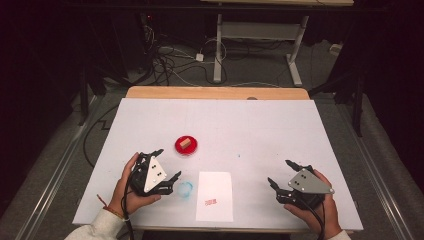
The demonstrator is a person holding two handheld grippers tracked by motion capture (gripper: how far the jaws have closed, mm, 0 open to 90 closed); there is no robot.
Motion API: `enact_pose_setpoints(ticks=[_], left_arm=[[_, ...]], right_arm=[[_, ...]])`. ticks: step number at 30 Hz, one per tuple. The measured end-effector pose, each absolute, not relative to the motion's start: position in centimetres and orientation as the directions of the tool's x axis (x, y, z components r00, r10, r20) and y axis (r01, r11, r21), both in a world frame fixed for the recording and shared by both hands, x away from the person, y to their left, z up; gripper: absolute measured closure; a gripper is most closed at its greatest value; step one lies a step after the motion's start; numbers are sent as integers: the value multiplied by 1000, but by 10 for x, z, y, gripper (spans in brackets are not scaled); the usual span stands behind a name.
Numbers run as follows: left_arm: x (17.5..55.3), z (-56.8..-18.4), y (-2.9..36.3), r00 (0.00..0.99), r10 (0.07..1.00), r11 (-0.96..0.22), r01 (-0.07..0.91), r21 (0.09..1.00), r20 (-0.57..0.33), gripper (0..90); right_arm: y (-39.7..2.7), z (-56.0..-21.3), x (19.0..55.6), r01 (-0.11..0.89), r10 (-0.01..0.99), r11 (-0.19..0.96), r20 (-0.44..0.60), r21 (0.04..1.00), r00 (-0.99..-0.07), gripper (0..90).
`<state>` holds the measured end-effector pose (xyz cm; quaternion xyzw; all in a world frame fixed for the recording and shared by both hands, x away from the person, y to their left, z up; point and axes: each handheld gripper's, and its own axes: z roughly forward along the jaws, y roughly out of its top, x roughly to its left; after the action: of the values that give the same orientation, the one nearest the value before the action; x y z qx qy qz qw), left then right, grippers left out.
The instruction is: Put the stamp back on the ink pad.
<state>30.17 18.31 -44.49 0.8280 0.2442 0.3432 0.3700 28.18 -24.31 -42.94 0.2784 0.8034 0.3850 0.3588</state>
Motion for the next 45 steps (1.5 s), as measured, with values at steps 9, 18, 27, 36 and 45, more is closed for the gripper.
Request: enact_pose_setpoints(ticks=[9,18,27,36,45], left_arm=[[291,-457,201,642,686,-579,196,791,343,149],[279,-464,208,644,693,-583,234,778,325,149],[278,-464,205,650,684,-589,224,776,332,149],[278,-466,203,665,662,-616,220,757,346,149],[279,-465,203,665,665,-609,221,762,339,149]], right_arm=[[-245,-430,280,176,727,542,-353,822,-589,241],[-246,-431,279,177,727,544,-355,820,-587,228],[-246,-431,277,172,723,551,-364,817,-588,230],[-244,-430,274,169,721,559,-374,812,-584,232],[-245,-430,275,170,721,558,-373,813,-583,232]])
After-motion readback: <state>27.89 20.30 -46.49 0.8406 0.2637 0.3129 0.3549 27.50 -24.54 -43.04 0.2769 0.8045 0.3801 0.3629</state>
